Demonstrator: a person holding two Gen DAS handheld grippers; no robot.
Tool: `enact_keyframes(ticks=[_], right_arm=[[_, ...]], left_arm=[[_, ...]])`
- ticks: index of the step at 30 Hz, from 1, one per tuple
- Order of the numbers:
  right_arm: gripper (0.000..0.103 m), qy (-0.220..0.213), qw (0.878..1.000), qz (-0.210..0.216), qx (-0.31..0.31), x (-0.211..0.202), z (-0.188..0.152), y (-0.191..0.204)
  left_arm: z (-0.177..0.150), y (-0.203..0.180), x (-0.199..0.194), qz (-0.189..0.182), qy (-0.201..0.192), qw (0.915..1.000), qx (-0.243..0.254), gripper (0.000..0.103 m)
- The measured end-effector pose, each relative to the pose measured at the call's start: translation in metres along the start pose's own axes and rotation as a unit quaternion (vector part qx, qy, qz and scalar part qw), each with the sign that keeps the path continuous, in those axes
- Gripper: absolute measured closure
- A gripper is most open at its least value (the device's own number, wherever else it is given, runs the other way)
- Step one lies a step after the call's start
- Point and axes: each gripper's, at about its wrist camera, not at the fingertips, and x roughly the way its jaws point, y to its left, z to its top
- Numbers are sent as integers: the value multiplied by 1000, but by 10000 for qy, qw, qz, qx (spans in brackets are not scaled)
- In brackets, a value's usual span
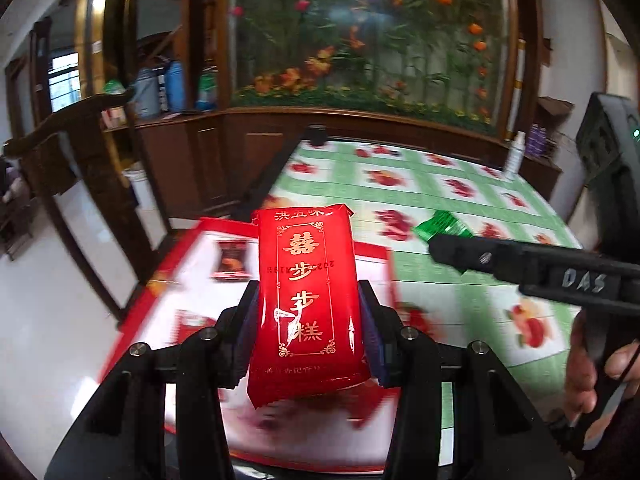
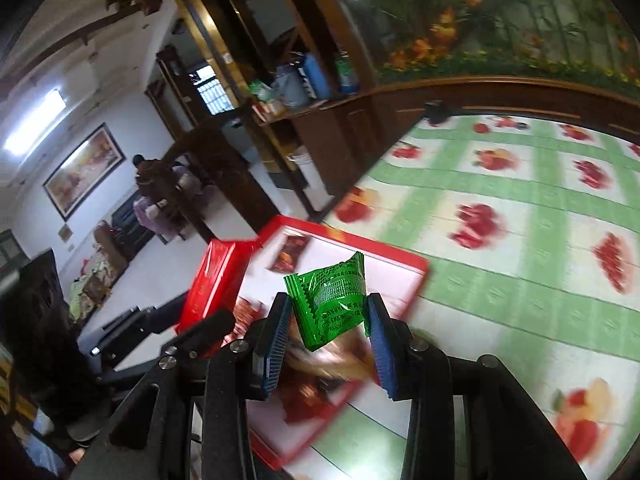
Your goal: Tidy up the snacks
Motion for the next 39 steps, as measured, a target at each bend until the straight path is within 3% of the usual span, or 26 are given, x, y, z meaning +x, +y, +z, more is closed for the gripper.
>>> enact_keyframes(ticks=[4, 10, 12, 15, 17, 19, 25, 29, 31, 33, 36, 39], right_arm=[[64, -20, 9998, 176, -76, 23, 11, 20], [61, -92, 9991, 415, 5, 50, 16, 35], [54, -177, 9991, 395, 35, 55, 18, 35], [43, -37, 9952, 886, 414, 64, 21, 24], [31, -125, 9937, 961, 560, 59, 19, 16], [31, -266, 9935, 943, 576, 49, 18, 7], [31, -500, 9941, 535, 806, 14, 7, -49], [31, -559, 9919, 156, 1132, -13, -9, -98], [31, -543, 9885, -65, 1406, -31, -23, -130], [31, -538, 9851, -314, 1600, -50, -38, -156], [30, -525, 9829, -733, 1603, -72, -56, -176], [30, -487, 9823, -1169, 1378, -93, -76, -185]], left_arm=[[2, 22, 5, 248, 46, 9997, -47, 58], [0, 37, 14, 316, 149, 9993, -121, 58], [0, 37, 20, 196, 270, 9994, -83, 58], [0, 41, 19, 136, 304, 9993, -196, 56], [-2, 44, 14, 124, 235, 9994, -233, 48], [-4, 46, 9, 151, 193, 9994, -253, 48], [-8, 33, 4, 66, 234, 9995, -180, 48], [-11, -2, 3, -171, 309, 9993, 119, 48], [-11, -17, 2, -290, 298, 9989, 204, 40], [-10, -34, 0, -302, 229, 9991, 196, 19], [-10, -59, 2, -236, 154, 9993, 225, 18], [-10, -87, 10, 101, 152, 9993, 324, 18]])
